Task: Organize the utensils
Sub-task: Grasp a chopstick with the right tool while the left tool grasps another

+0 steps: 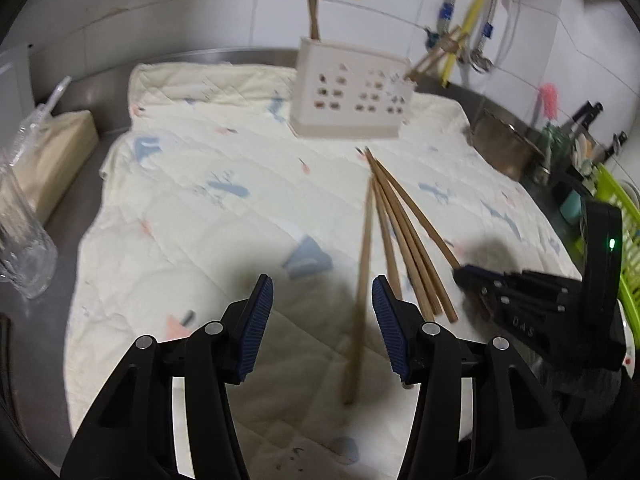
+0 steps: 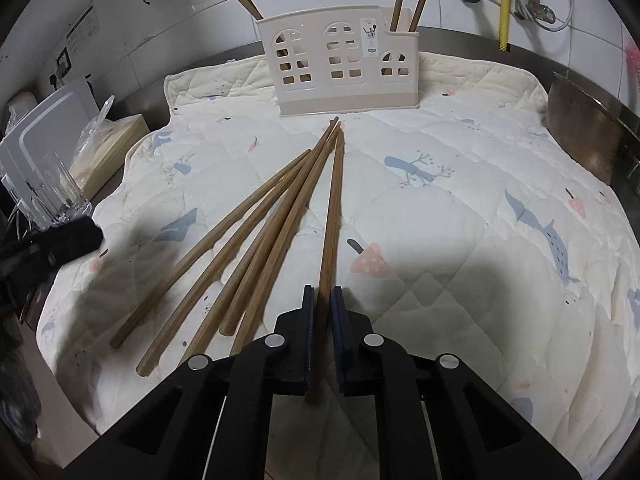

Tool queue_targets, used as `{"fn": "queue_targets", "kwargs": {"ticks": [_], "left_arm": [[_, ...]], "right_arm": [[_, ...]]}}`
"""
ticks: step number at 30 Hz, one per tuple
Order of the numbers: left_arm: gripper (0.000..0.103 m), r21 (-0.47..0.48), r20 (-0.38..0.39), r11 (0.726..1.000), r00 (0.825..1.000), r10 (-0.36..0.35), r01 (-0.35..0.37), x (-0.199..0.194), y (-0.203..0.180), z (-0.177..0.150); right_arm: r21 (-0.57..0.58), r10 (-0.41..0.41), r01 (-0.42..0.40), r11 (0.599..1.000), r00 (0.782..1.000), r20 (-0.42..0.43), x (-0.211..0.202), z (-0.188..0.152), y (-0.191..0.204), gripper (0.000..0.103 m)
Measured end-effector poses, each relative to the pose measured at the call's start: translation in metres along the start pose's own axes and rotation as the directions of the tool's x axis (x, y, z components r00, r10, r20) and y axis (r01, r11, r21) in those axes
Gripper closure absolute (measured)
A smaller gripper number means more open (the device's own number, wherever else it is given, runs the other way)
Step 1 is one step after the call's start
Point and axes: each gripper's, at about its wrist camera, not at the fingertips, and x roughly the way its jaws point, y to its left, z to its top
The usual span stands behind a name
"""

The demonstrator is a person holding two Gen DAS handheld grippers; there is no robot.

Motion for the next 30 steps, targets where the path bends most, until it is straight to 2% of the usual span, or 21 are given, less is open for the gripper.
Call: {"fn": "queue_targets", "kwargs": {"ticks": [4,8,11,17,21,28,30], "left_arm": [[0.052,0.000,-0.031,0.999,0.998,-0.046,0.046,0.011,-0.008,-0.006],[0.063,0.003,-0.067,0.997,0.995,-0.073,0.073,0.024,-0.015,-0.013],[0.064,-0.006,-0.085,0.997,0.993,-0.082,0.082,0.031,-0.016,-0.015],[0.064,0.005,-0.102,0.997,0.992,-0.074,0.075,0.040,-0.020,-0.019],[0.070,-0.010,-0.099,0.997,0.992,-0.077,0.077,0.041,-0.016,-0.019],[0.071,-0.001,-0.095,0.998,0.993,-0.063,0.063,0.041,-0.018,-0.020],[0.074,0.003,-0.096,0.999,0.994,-0.054,0.054,0.042,-0.018,-0.019]], "right_arm": [[0.002,0.000,0.000,1.000,1.000,0.003,-0.001,0.000,-0.001,0.095],[0.007,0.003,-0.003,1.000,1.000,0.006,-0.002,0.000,-0.003,0.095],[0.005,0.001,-0.001,1.000,1.000,0.008,-0.004,0.001,-0.004,0.095],[0.008,-0.004,0.004,1.000,1.000,0.014,-0.008,0.000,-0.007,0.096],[0.008,-0.009,0.009,1.000,1.000,0.020,-0.012,0.001,-0.010,0.096],[0.012,-0.008,0.008,1.000,0.999,0.033,-0.018,0.000,-0.012,0.096],[0.012,-0.006,0.006,1.000,0.999,0.040,-0.020,0.001,-0.012,0.096]]}}
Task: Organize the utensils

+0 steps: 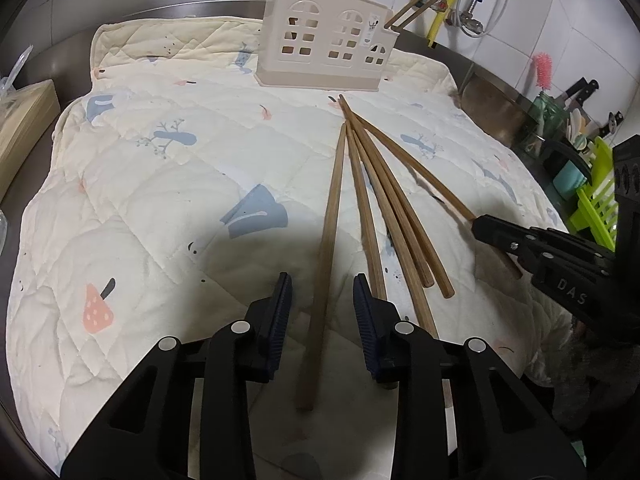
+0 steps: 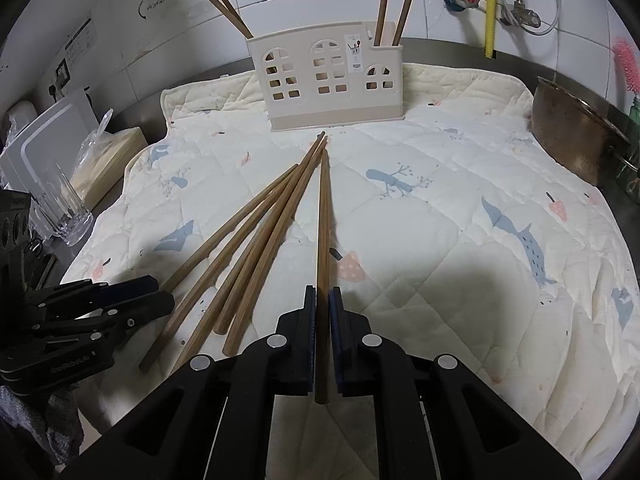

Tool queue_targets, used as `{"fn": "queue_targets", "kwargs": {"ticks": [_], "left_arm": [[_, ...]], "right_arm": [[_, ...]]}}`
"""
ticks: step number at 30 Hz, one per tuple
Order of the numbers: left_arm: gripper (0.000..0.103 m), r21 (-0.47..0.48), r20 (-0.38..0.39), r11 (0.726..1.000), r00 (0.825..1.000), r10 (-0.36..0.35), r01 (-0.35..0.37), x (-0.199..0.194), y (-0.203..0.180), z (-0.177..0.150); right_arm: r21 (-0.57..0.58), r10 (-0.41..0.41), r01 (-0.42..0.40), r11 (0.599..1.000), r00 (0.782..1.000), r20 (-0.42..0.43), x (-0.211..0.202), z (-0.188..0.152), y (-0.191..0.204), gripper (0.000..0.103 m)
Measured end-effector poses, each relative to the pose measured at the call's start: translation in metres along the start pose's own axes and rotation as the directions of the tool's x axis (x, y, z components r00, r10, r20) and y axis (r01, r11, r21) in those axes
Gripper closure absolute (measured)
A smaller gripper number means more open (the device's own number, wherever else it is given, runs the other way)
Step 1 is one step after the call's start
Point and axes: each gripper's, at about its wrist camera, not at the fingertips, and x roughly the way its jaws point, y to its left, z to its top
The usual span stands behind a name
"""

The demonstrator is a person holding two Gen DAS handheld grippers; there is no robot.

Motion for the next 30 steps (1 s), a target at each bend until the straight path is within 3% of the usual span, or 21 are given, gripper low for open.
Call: {"fn": "queue_targets", "kwargs": {"ticks": [5,12,14,18,30], "left_arm": [[0.087,0.009,0.007,1.000,1.000,0.023,-0.023,-0.002,-0.002,-0.001],[0.088,0.038,-0.005,0.999,0.999,0.031,-0.031,0.002,-0.007,-0.002],[0.095,0.030,-0.004,0.999,0.999,0.043,-0.043,0.002,-0.006,-0.001],[0.097,0.016,-0.001,0.999,0.999,0.035,-0.035,0.000,-0.005,0.001],[0.097,0.027,0.125,1.000,0.992,-0.001,-0.003,-0.046,-0.009,0.035]], "right_arm": [[0.005,0.002,-0.002,1.000,1.000,0.012,-0.005,0.000,-0.002,0.096],[0.013,0.009,-0.009,1.000,1.000,0.008,-0.004,-0.001,-0.004,0.096],[0.012,0.010,-0.010,1.000,1.000,0.008,-0.004,-0.001,-0.003,0.096],[0.013,0.010,-0.010,1.000,1.000,0.017,-0.007,0.000,-0.003,0.096],[-0.019,0.005,-0.003,1.000,0.994,0.112,-0.035,0.023,-0.001,0.096]]}}
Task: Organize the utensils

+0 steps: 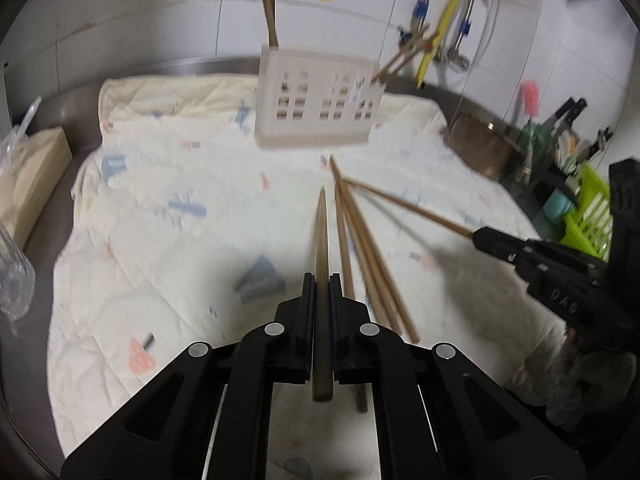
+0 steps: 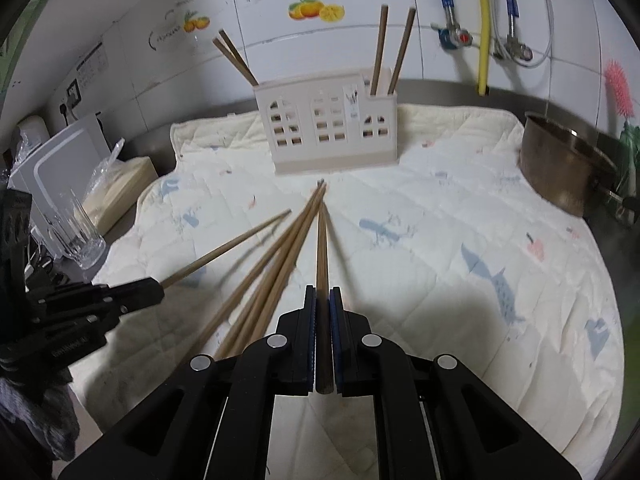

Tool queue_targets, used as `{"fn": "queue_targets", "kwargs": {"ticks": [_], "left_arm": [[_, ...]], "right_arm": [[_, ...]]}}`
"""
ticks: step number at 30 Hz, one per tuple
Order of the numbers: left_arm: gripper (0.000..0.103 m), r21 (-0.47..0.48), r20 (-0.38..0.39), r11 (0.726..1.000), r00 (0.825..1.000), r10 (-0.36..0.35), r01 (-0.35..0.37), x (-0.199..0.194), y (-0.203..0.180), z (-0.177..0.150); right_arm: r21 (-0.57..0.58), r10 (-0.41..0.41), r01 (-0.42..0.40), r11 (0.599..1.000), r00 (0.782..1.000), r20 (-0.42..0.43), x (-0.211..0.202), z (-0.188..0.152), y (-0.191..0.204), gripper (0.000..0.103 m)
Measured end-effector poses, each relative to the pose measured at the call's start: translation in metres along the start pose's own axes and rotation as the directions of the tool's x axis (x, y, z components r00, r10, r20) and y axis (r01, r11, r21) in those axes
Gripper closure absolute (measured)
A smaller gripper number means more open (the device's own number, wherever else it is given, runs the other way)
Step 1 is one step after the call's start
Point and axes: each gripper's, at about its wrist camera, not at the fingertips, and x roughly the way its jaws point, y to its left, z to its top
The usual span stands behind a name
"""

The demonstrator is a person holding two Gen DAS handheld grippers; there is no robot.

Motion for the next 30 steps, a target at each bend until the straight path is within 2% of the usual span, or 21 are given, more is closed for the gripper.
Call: {"fn": "queue_targets", "kwargs": {"ticks": [6,12,19,30], "left_arm": [[0.097,0.012,0.064,1.000,0.998,-0.025,0.024,-0.016,-0.001,0.029],[0.097,0.042,0.073,0.999,0.997,-0.035,0.032,-0.013,-0.006,0.049],[0.097,0.045,0.077,0.998,0.996,-0.053,0.049,-0.007,-0.001,0.078],[0.097,0.110,0.102,0.992,0.992,-0.070,0.059,-0.007,-0.010,0.138]], "right_arm": [[-0.021,0.004,-0.002,1.000,0.998,0.067,-0.010,0.021,0.002,0.096],[-0.032,0.016,-0.013,0.999,0.993,0.117,-0.010,0.042,0.004,0.096],[-0.052,0.038,-0.031,0.998,0.991,0.128,-0.004,0.076,0.003,0.096],[-0.109,0.089,-0.078,0.991,0.991,0.100,-0.009,0.164,-0.014,0.097]]}}
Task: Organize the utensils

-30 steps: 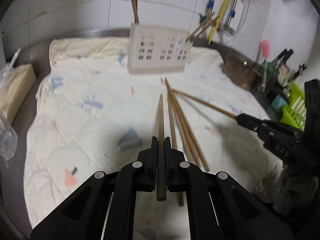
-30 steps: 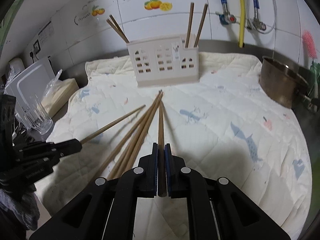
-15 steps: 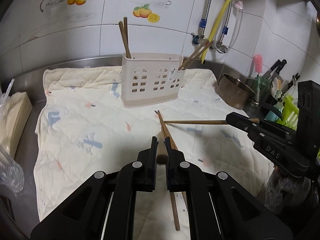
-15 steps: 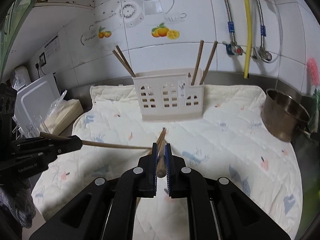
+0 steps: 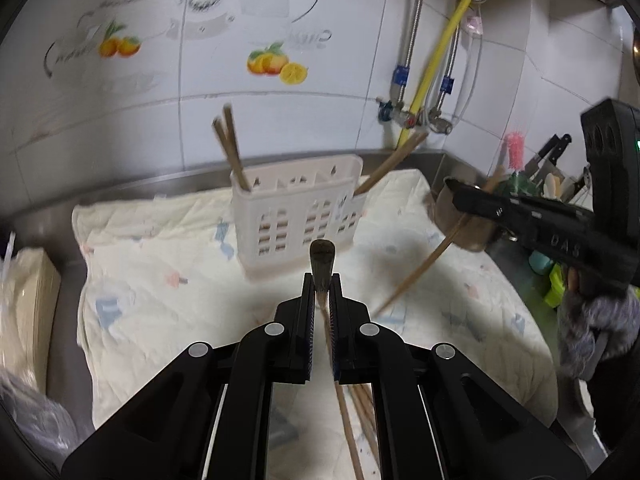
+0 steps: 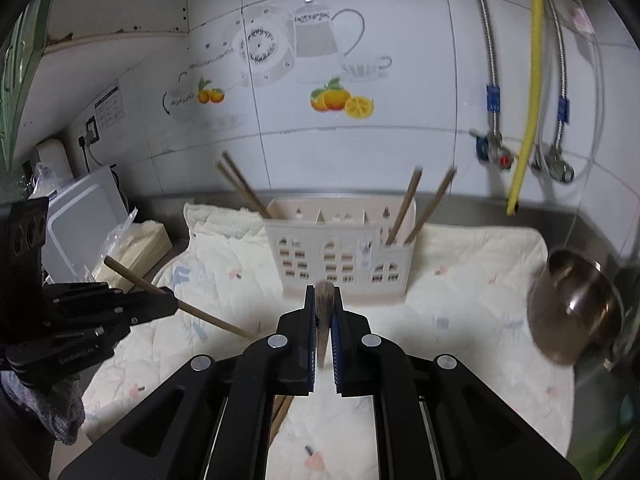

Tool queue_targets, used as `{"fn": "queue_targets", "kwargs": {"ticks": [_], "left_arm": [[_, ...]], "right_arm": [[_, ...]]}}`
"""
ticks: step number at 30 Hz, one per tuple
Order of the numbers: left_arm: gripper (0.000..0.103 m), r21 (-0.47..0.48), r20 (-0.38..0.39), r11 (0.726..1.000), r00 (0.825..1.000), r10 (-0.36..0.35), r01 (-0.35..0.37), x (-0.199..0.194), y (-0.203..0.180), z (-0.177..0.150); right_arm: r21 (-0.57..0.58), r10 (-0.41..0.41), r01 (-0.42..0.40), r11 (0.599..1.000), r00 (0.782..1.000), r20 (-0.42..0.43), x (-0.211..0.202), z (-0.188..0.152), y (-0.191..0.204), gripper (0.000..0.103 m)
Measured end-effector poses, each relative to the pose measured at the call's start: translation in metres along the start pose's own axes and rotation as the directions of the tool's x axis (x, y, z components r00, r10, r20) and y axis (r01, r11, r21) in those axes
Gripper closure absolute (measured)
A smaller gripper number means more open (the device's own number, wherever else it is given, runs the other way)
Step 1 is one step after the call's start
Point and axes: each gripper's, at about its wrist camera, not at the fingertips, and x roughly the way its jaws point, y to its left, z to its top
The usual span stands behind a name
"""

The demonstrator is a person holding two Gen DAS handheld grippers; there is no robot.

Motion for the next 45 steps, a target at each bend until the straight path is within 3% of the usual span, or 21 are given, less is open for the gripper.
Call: {"fn": "queue_targets", "kwargs": {"ticks": [7,13,22,28,35,45], "left_arm": [[0.097,0.030,0.071,1.000,0.997,-0.011,0.009,-0.019,-0.004,0.050],[0.097,0.062,0.144,0.997,0.989,0.028,-0.037,-0.036,-0.005,0.094],[0.097,0.043,0.127,0.995,0.989,0.082,-0.088,-0.016,0.016,0.126],[0.097,0.025,0.074,0.994,0.992,0.100,-0.102,0.010,0.031,0.125],[0.097,0.021,0.026,0.995,0.994,0.102,-0.102,0.030,0.037,0.120],[0.097,0.005,-0.030,0.995,0.994,0.102,-0.102,0.052,0.042,0.115]], "right_arm": [[-0.027,0.001,0.000,1.000,0.999,0.037,-0.010,0.055,-0.012,0.097],[-0.035,-0.017,0.021,0.999,0.994,0.112,-0.017,0.105,-0.019,0.097],[0.000,-0.085,0.087,0.996,0.974,0.210,0.002,0.160,-0.038,0.097],[0.027,-0.125,0.122,0.992,0.968,0.219,0.028,0.165,-0.055,0.097],[0.038,-0.154,0.150,0.988,0.977,0.147,0.069,0.147,-0.070,0.097],[0.029,-0.160,0.158,0.987,0.983,0.085,0.088,0.129,-0.073,0.096]]}}
